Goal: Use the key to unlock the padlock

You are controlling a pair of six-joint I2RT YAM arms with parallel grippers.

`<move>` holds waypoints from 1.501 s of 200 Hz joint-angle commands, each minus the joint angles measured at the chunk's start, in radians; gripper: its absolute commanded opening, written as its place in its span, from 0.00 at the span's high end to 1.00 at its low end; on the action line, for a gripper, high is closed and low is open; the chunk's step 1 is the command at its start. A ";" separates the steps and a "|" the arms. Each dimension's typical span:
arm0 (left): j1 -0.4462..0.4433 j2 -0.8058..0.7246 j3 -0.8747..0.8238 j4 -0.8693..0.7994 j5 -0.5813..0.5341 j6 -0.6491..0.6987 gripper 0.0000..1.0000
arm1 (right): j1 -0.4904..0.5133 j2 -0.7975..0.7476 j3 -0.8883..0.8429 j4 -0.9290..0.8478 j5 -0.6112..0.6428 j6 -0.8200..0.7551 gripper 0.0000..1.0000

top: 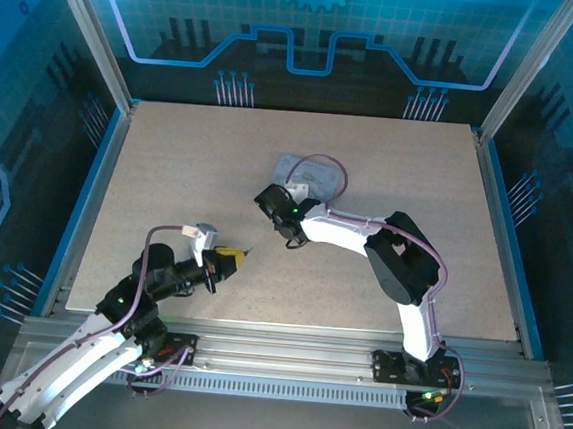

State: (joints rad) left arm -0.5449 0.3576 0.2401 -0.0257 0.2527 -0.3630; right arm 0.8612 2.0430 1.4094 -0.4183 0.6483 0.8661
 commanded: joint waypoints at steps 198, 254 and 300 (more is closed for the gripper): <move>0.009 -0.017 -0.027 0.013 0.082 0.036 1.00 | -0.026 0.195 0.170 -0.011 0.188 0.128 0.65; 0.009 -0.017 -0.032 0.011 0.086 0.039 1.00 | -0.028 0.176 0.146 -0.015 0.229 0.131 0.82; 0.008 -0.015 -0.033 0.014 0.083 0.038 1.00 | -0.017 0.120 0.078 -0.001 0.212 0.091 0.87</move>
State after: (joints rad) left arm -0.5449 0.3519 0.2195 -0.0219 0.3119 -0.3550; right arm 0.8440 2.2074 1.5314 -0.4026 0.8364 0.9730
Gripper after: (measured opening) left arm 0.045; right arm 0.204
